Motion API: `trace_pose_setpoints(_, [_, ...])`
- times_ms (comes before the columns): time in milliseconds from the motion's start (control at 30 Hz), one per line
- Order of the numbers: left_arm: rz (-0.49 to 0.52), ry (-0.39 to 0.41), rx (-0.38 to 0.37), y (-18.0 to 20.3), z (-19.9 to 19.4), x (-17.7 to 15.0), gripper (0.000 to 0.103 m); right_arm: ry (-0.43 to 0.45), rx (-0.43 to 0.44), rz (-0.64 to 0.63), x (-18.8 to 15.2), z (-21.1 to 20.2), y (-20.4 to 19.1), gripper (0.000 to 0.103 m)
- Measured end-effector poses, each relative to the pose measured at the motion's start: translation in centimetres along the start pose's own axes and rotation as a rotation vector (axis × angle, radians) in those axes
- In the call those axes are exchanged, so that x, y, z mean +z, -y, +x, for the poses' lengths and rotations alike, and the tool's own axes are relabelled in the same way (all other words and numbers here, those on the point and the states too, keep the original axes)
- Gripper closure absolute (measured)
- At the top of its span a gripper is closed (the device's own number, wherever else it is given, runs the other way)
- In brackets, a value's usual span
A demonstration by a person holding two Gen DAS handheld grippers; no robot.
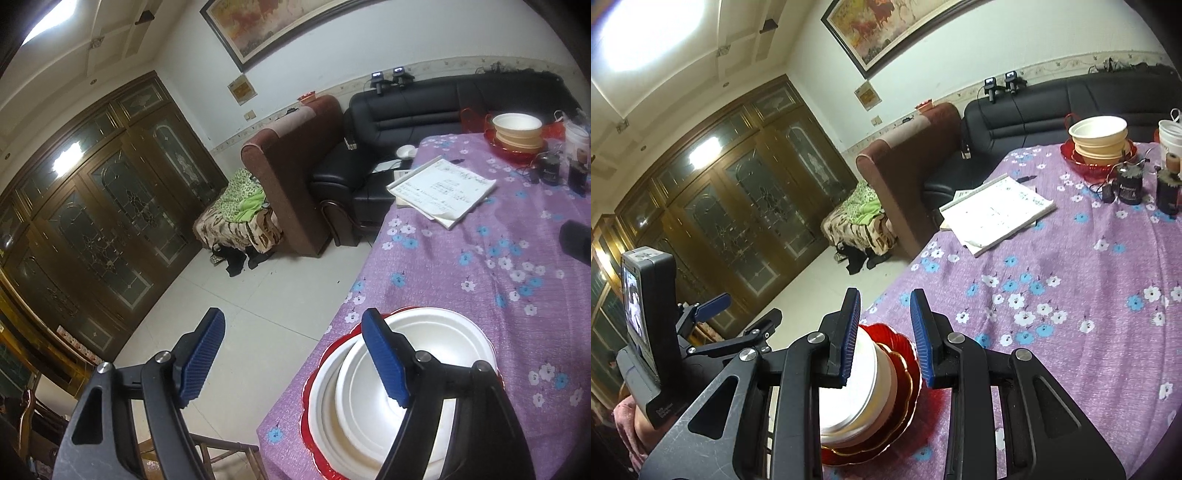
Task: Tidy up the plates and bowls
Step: 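Withdraw both open grippers from the stack back over the table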
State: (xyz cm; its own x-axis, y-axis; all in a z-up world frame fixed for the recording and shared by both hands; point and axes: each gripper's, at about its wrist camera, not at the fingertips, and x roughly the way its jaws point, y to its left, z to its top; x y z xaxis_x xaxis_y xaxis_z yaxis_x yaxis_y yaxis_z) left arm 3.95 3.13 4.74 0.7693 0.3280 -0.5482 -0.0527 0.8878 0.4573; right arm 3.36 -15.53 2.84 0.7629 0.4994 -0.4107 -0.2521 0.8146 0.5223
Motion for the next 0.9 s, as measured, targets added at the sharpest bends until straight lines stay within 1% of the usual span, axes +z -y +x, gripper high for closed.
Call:
trace_pose_setpoints(167, [-0.001, 0.011, -0.003, 0.2, -1.0, -0.1, 0.027, 0.01, 0.002, -0.005, -0.1, -1.0, -0.3, 0.075])
trace_pose_setpoints(267, [-0.006, 0.015, -0.023, 0.6, -1.5, -0.1, 0.027, 0.018, -0.006, -0.009, -0.2, -1.9, -0.4, 0.075])
trace_pose_setpoints(333, [-0.035, 0.015, -0.099, 1.2, -2.0, 0.0, 0.027, 0.023, -0.022, -0.002, -0.4, -2.5, 0.1, 0.075])
trace_pose_setpoints(367, [-0.047, 0.011, -0.153, 1.6, -2.3, 0.1, 0.027, 0.024, -0.033, 0.004, -0.5, -2.8, 0.4, 0.075])
trace_pose_setpoints(433, [-0.048, 0.009, -0.301, 4.0, -3.2, 0.6, 0.025, 0.022, -0.077, 0.04, -1.0, -3.4, 2.0, 0.075])
trace_pose_setpoints(500, [-0.014, 0.02, -0.41, 7.2, -4.1, 1.0, 0.024, 0.02, -0.147, 0.1, -1.3, -4.1, 4.5, 0.075])
trace_pose_setpoints(567, [0.034, 0.022, -0.54, 11.9, -5.0, 1.4, 0.023, 0.036, -0.232, 0.139, -1.6, -5.1, 6.9, 0.075])
trace_pose_setpoints(600, [0.051, 0.019, -0.583, 13.4, -5.2, 1.5, 0.023, 0.055, -0.3, 0.15, -1.7, -5.9, 8.3, 0.075])
trace_pose_setpoints(667, [0.083, -0.015, -0.676, 18.4, -4.7, 1.5, 0.022, 0.093, -0.418, 0.167, -1.8, -7.6, 10.6, 0.075])
trace_pose_setpoints(700, [0.088, -0.03, -0.697, 20.0, -4.2, 1.5, 0.022, 0.11, -0.478, 0.181, -1.7, -8.5, 11.9, 0.075])
trace_pose_setpoints(733, [0.094, -0.059, -0.713, 22.4, -3.3, 1.4, 0.022, 0.118, -0.525, 0.195, -1.6, -9.3, 13.0, 0.075])
trace_pose_setpoints(767, [0.094, -0.09, -0.707, 24.1, -2.4, 1.3, 0.022, 0.125, -0.574, 0.213, -1.5, -10.1, 14.2, 0.069])
trace_pose_setpoints(800, [0.086, -0.127, -0.702, 25.6, -1.2, 1.1, 0.022, 0.134, -0.622, 0.237, -1.5, -11.0, 15.6, 0.056])
trace_pose_setpoints(833, [0.073, -0.165, -0.714, 27.0, 0.0, 0.9, 0.022, 0.141, -0.655, 0.26, -1.6, -11.7, 16.9, 0.051])
trace_pose_setpoints(867, [0.064, -0.189, -0.724, 27.9, 0.8, 0.7, 0.022, 0.144, -0.691, 0.283, -1.9, -12.5, 18.1, 0.048])
trace_pose_setpoints(900, [0.058, -0.211, -0.723, 28.7, 1.5, 0.5, 0.022, 0.137, -0.727, 0.304, -2.1, -13.1, 19.5, 0.048])
